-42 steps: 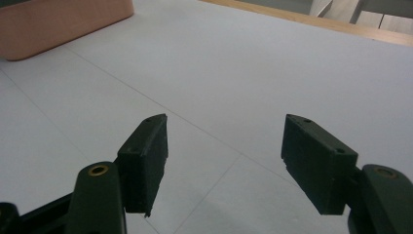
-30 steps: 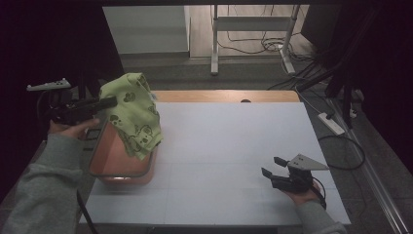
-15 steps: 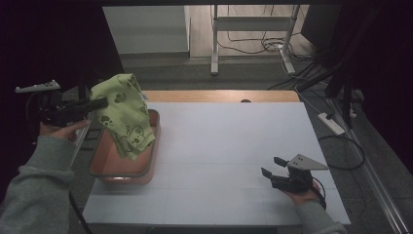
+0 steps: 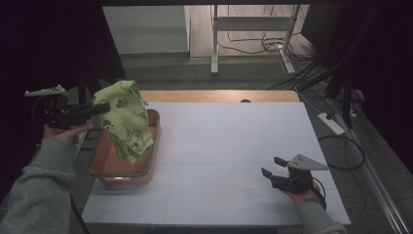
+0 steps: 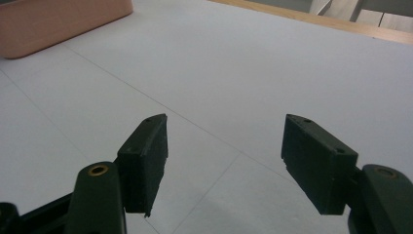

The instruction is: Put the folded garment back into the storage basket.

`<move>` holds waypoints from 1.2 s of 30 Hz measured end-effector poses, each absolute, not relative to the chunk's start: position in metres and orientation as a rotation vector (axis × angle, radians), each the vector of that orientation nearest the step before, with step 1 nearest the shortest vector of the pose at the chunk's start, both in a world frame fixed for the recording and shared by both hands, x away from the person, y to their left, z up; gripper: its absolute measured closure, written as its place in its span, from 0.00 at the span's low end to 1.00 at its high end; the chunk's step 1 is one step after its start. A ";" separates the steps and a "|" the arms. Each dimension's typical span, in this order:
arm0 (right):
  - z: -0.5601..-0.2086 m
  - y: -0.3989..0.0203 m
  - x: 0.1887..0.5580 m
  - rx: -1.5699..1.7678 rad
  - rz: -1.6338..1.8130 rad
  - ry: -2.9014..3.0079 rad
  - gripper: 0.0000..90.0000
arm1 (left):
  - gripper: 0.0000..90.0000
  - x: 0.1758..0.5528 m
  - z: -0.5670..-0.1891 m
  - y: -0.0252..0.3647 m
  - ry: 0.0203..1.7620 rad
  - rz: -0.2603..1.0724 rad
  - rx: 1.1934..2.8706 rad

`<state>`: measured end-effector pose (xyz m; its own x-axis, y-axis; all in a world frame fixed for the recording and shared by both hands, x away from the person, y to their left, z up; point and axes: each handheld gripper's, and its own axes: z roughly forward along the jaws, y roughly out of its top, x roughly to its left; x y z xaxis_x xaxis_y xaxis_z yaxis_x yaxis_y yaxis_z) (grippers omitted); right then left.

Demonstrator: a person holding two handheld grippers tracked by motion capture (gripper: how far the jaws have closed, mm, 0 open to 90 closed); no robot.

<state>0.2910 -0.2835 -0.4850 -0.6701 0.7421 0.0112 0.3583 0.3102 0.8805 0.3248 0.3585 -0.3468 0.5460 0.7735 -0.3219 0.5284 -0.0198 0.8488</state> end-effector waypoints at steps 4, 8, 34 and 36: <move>-0.485 -0.284 0.291 0.978 1.314 2.183 0.38 | 0.76 0.327 -0.351 0.357 1.105 0.272 1.699; -0.485 -0.284 0.291 0.978 1.313 2.184 0.38 | 0.76 0.327 -0.353 0.357 1.104 0.270 1.704; -0.485 -0.284 0.291 0.978 1.315 2.182 0.38 | 0.76 0.328 -0.366 0.365 1.122 0.254 1.735; -0.485 -0.284 0.291 0.978 1.314 2.183 0.38 | 0.76 0.327 -0.366 0.366 1.125 0.255 1.732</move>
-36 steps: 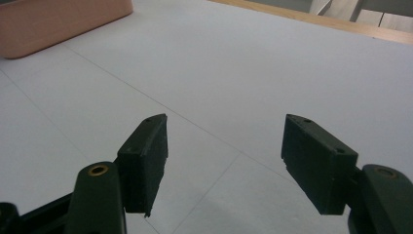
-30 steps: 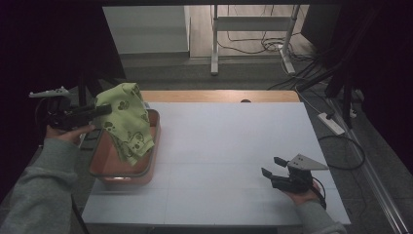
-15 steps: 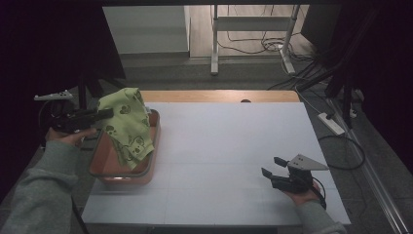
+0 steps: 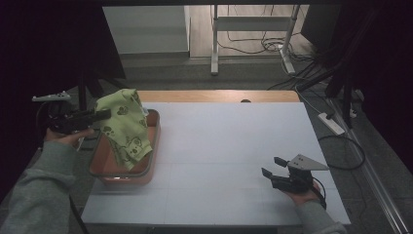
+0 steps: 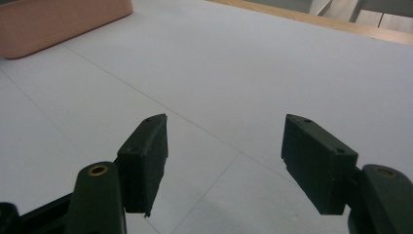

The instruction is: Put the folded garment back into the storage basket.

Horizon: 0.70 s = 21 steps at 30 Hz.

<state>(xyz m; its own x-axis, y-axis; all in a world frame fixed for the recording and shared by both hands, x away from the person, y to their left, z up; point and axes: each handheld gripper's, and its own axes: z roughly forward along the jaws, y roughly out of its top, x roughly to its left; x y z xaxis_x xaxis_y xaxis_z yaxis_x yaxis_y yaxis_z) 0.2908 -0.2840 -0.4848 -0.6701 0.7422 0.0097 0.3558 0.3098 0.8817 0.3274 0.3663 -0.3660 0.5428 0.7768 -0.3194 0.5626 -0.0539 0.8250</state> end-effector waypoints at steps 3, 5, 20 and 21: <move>-0.485 -0.284 0.291 0.978 1.314 2.183 0.38 | 0.76 0.327 -0.368 0.368 1.129 0.254 1.736; -0.485 -0.283 0.291 0.977 1.313 2.184 0.38 | 0.76 0.327 -0.370 0.367 1.131 0.252 1.747; -0.485 -0.283 0.291 0.977 1.312 2.185 0.38 | 0.76 0.334 -0.389 0.360 1.155 0.207 1.805; -0.485 -0.283 0.291 0.977 1.312 2.185 0.38 | 0.76 0.335 -0.390 0.360 1.158 0.204 1.808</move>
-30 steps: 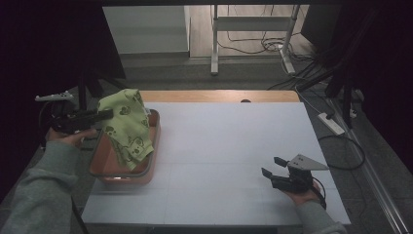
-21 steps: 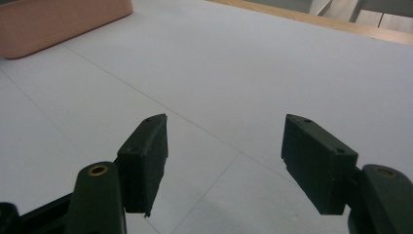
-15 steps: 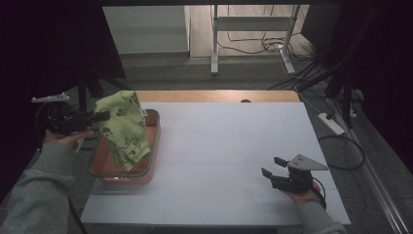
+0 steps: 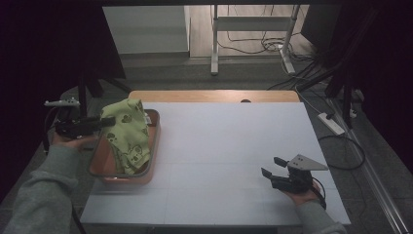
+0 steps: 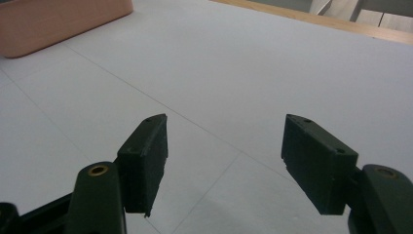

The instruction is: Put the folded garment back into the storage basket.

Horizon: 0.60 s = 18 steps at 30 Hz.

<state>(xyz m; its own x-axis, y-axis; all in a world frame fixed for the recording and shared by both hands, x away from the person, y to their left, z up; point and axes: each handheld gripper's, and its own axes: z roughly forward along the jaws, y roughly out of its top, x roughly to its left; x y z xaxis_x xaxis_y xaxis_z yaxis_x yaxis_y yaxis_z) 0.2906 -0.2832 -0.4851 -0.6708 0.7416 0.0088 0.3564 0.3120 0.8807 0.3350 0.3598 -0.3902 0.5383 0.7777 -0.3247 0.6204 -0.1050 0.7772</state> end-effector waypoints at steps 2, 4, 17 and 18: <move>-0.485 -0.283 0.291 0.978 1.311 2.186 0.38 | 0.76 0.337 -0.392 0.358 1.163 0.198 1.820; -0.485 -0.283 0.291 0.977 1.311 2.186 0.38 | 0.76 0.339 -0.394 0.357 1.167 0.195 1.832; -0.486 -0.283 0.291 0.978 1.311 2.188 0.38 | 0.76 0.349 -0.410 0.356 1.223 0.163 1.861; -0.486 -0.283 0.291 0.978 1.311 2.188 0.38 | 0.76 0.349 -0.410 0.356 1.223 0.163 1.861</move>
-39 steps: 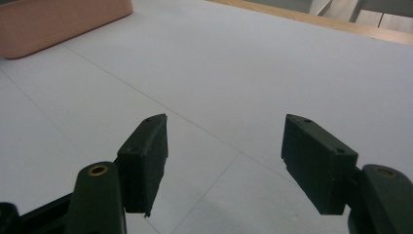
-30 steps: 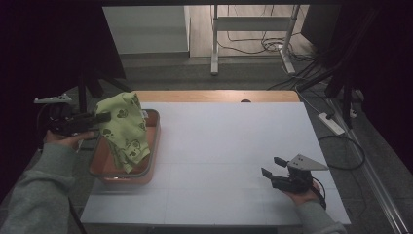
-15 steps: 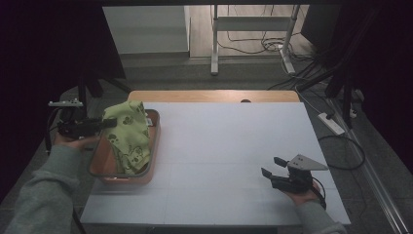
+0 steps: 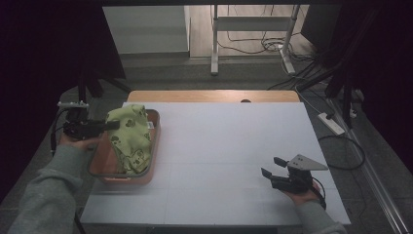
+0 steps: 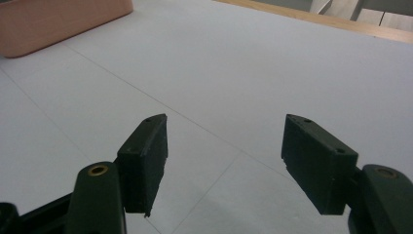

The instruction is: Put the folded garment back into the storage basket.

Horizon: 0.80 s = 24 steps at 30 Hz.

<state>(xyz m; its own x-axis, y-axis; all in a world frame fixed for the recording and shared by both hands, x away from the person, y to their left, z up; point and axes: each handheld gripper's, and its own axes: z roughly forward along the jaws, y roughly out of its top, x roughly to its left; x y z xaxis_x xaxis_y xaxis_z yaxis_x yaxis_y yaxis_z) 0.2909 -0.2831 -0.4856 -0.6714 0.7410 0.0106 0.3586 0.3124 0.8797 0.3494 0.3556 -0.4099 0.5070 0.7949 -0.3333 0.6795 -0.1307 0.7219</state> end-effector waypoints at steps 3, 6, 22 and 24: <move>-0.486 -0.283 0.291 0.979 1.310 2.189 0.38 | 0.76 0.351 -0.414 0.354 1.234 0.161 1.870; -0.486 -0.283 0.291 0.979 1.310 2.189 0.38 | 0.76 0.354 -0.418 0.351 1.247 0.159 1.881; -0.486 -0.283 0.291 0.981 1.309 2.190 0.38 | 0.76 0.365 -0.431 0.348 1.310 0.142 1.897; -0.486 -0.283 0.291 0.980 1.308 2.190 0.38 | 0.76 0.366 -0.432 0.348 1.317 0.143 1.896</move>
